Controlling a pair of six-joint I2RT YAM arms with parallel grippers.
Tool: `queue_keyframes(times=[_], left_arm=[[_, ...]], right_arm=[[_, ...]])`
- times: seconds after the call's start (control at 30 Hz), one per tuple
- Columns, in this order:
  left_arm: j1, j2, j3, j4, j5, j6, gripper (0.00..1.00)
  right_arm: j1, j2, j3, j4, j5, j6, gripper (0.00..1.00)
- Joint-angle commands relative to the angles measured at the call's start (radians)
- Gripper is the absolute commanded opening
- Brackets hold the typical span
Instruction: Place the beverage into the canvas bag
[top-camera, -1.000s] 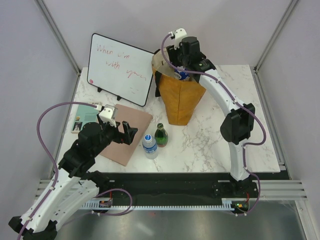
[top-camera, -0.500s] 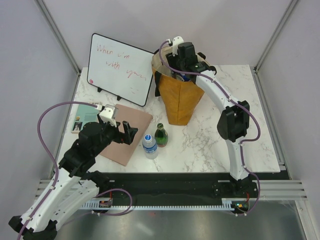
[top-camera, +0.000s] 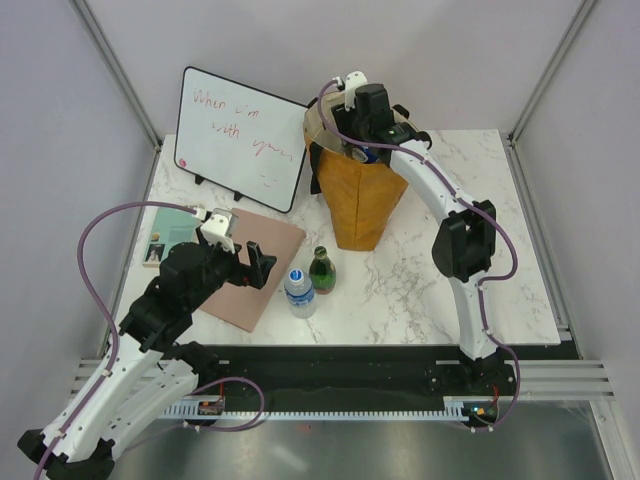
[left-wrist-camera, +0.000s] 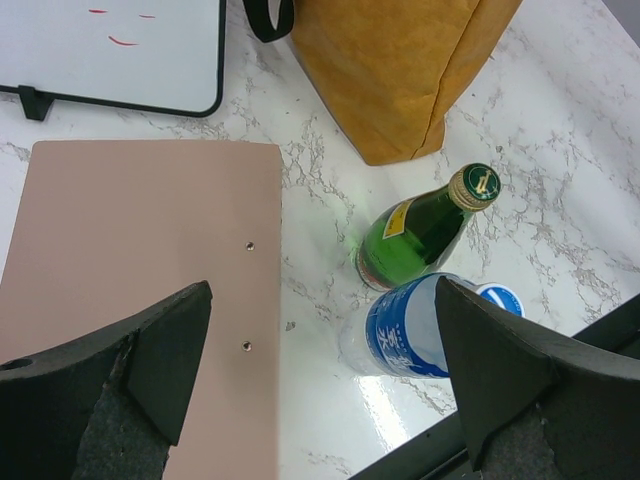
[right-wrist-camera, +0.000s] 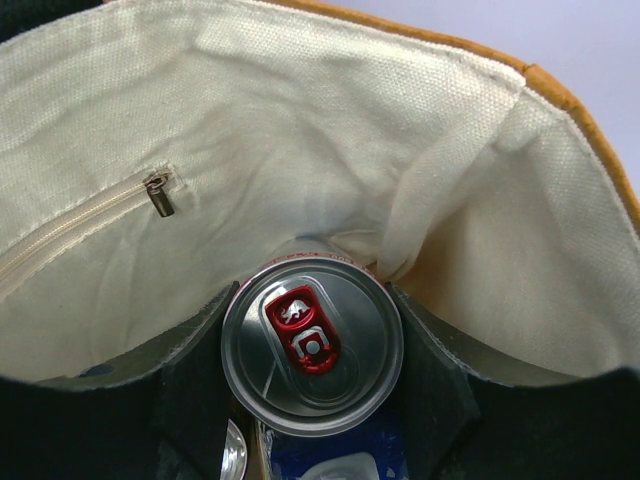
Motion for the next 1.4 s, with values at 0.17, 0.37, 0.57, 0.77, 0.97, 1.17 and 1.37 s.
queue_keyframes(times=[0.17, 0.37, 0.57, 0.77, 0.97, 1.17, 1.37], left_arm=[[-0.005, 0.006, 0.001, 0.034, -0.005, 0.019, 1.00], [-0.005, 0.003, 0.001, 0.034, -0.003, 0.021, 1.00], [-0.005, -0.003, 0.000, 0.032, -0.006, 0.021, 1.00], [-0.005, 0.006, -0.002, 0.031, -0.005, 0.021, 1.00], [-0.005, 0.012, -0.002, 0.032, -0.015, 0.022, 1.00], [-0.004, 0.027, 0.000, 0.032, -0.018, 0.022, 1.00], [-0.005, 0.026, 0.000, 0.031, -0.018, 0.024, 1.00]], right_arm=[[-0.015, 0.042, 0.034, -0.087, 0.005, 0.047, 0.08], [-0.015, -0.009, 0.059, -0.143, 0.062, 0.077, 0.01], [-0.018, -0.053, 0.107, -0.232, 0.115, 0.074, 0.00], [-0.024, -0.020, 0.110, -0.258, 0.094, 0.044, 0.05], [-0.042, 0.036, 0.111, -0.258, 0.047, 0.063, 0.18], [-0.044, 0.066, 0.116, -0.258, 0.035, 0.066, 0.35], [-0.042, 0.057, 0.125, -0.227, 0.019, 0.077, 0.38]])
